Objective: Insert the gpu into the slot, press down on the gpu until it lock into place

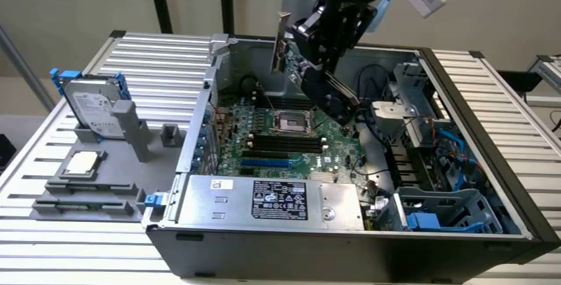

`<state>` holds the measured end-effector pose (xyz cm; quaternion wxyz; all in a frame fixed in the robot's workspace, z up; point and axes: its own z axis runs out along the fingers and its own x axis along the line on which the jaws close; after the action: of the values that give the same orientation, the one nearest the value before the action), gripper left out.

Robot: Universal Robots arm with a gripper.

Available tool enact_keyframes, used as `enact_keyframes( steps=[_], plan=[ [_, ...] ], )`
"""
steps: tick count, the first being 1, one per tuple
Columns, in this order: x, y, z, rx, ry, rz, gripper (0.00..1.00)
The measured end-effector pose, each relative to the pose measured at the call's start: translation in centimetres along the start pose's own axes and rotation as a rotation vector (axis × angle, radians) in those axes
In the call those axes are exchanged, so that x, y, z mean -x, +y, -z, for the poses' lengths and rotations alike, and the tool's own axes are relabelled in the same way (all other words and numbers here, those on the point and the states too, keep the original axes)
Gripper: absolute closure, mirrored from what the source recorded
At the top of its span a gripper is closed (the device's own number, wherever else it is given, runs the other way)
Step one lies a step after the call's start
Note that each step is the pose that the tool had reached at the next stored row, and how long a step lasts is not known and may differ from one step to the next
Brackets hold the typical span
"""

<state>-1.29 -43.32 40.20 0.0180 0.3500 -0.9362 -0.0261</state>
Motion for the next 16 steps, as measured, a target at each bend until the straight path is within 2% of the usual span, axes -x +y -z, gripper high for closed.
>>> enact_keyframes(
  steps=[16],
  plan=[
    [0.0,-0.02,-0.37,-0.0325,-0.0145,0.291,0.74]
  ],
)
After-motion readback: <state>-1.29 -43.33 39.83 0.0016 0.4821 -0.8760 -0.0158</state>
